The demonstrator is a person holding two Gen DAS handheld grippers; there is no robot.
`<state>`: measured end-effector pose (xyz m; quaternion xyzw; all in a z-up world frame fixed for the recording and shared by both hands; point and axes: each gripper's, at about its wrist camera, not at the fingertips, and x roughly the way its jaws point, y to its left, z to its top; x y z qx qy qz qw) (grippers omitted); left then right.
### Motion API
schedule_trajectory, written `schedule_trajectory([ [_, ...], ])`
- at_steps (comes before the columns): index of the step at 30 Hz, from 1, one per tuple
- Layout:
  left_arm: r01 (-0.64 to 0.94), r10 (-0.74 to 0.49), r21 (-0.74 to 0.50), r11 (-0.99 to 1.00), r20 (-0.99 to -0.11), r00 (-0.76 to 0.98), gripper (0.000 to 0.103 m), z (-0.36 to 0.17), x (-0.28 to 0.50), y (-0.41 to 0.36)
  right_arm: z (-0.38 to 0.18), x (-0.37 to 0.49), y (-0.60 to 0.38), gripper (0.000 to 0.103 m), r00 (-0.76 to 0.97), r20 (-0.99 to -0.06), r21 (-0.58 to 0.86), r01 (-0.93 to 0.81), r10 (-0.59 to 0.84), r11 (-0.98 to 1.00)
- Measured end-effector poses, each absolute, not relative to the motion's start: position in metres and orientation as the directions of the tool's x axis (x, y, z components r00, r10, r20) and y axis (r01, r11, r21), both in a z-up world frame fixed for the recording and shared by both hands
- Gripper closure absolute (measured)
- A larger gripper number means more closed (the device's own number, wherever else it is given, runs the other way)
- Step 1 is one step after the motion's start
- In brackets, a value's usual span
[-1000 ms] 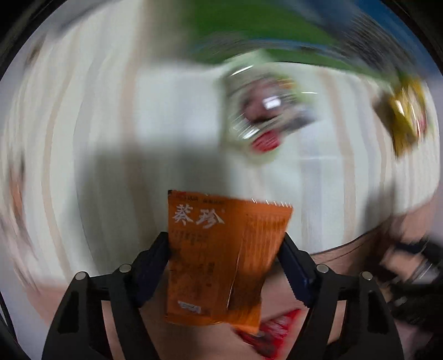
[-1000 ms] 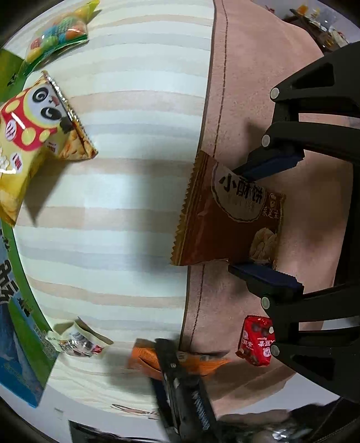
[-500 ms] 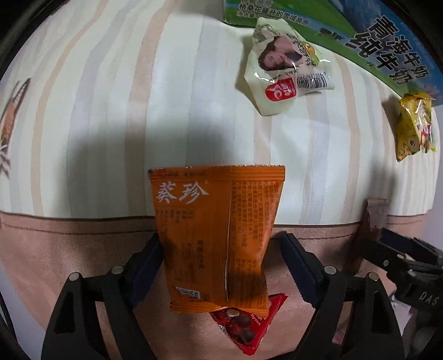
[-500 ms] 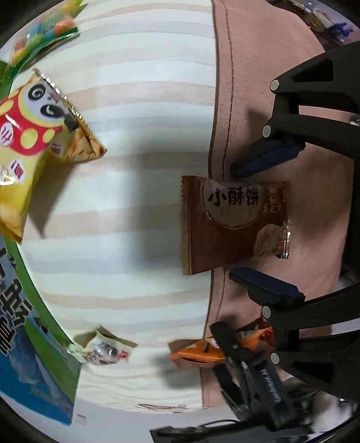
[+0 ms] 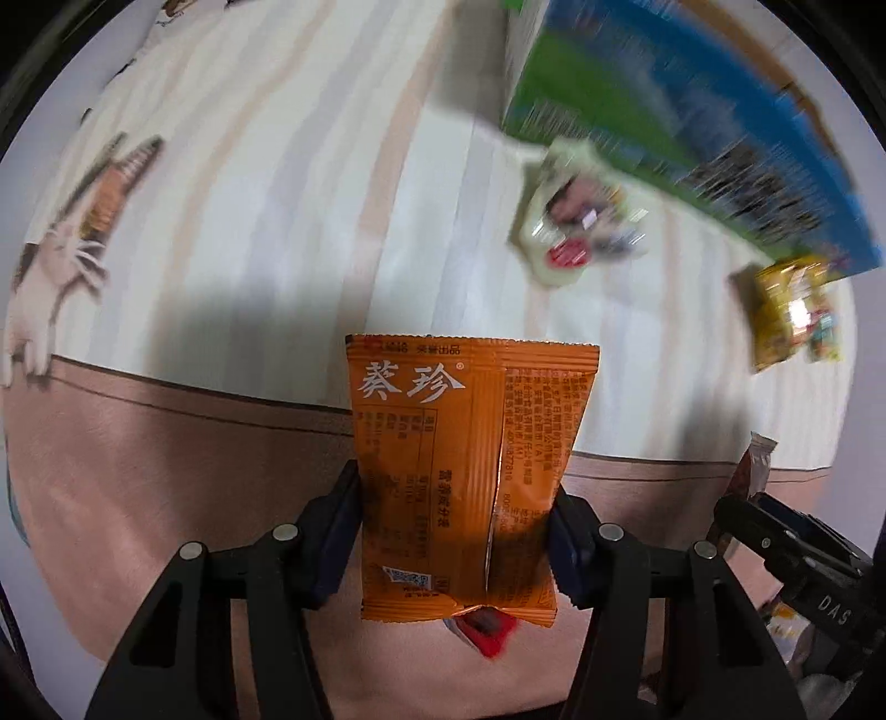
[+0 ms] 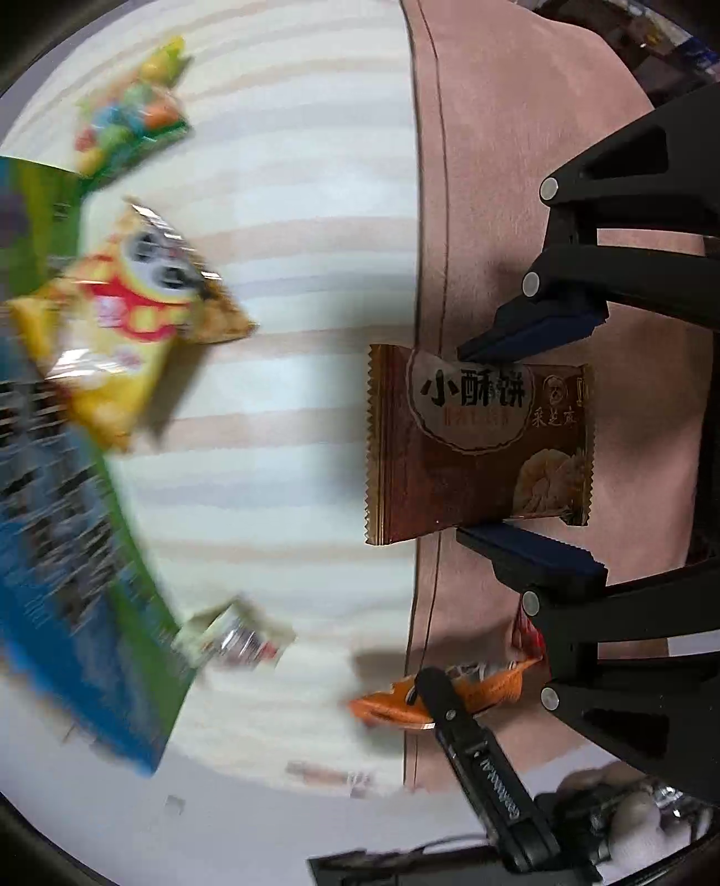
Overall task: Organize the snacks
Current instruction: 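Carry both packs into the box and open both tools to release them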
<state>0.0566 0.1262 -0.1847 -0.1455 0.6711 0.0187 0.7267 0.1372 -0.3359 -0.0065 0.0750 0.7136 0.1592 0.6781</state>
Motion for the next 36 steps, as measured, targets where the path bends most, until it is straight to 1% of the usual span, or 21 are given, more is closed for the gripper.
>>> schedule_trajectory([
  [5, -0.195, -0.216, -0.261, 0.946, -0.951, 0.223, 0.047, -0.113, 0.051, 0.12, 0.058, 0.152, -0.359, 0.043, 0.007, -0.909, 0.411, -0.14, 0.416, 0.901],
  [7, -0.169, -0.244, -0.294, 0.941, -0.933, 0.263, 0.047, -0.09, 0.063, 0.12, 0.083, 0.169, -0.371, 0.043, 0.035, -0.895, 0.435, -0.154, 0.445, 0.887],
  [12, -0.065, -0.29, -0.325, 0.943, -0.904, 0.313, 0.047, -0.033, 0.127, 0.099, 0.139, 0.227, -0.385, 0.043, 0.119, -0.874, 0.445, -0.196, 0.472, 0.874],
  [16, -0.018, -0.262, -0.282, 0.959, -0.909, 0.325, 0.047, -0.014, 0.2, 0.07, 0.164, 0.28, -0.388, 0.043, 0.186, -0.884, 0.389, -0.214, 0.429, 0.896],
  [21, -0.038, -0.345, -0.368, 0.929, -0.899, 0.269, 0.047, -0.016, 0.277, 0.037, 0.162, 0.341, -0.393, 0.043, 0.226, -0.908, 0.306, -0.213, 0.352, 0.928],
  [26, -0.106, -0.443, -0.466, 0.879, -0.878, 0.184, 0.047, -0.046, 0.34, 0.009, 0.137, 0.392, -0.398, 0.043, 0.213, -0.934, 0.245, -0.193, 0.285, 0.95],
  [31, -0.114, -0.477, -0.481, 0.869, -0.877, 0.061, 0.047, -0.083, 0.374, -0.025, 0.103, 0.414, -0.406, 0.043, 0.159, -0.948, 0.25, -0.155, 0.274, 0.956],
  [36, -0.106, -0.465, -0.462, 0.88, -0.885, -0.002, 0.047, -0.111, 0.383, -0.042, 0.081, 0.42, -0.416, 0.043, 0.121, -0.952, 0.266, -0.116, 0.28, 0.957],
])
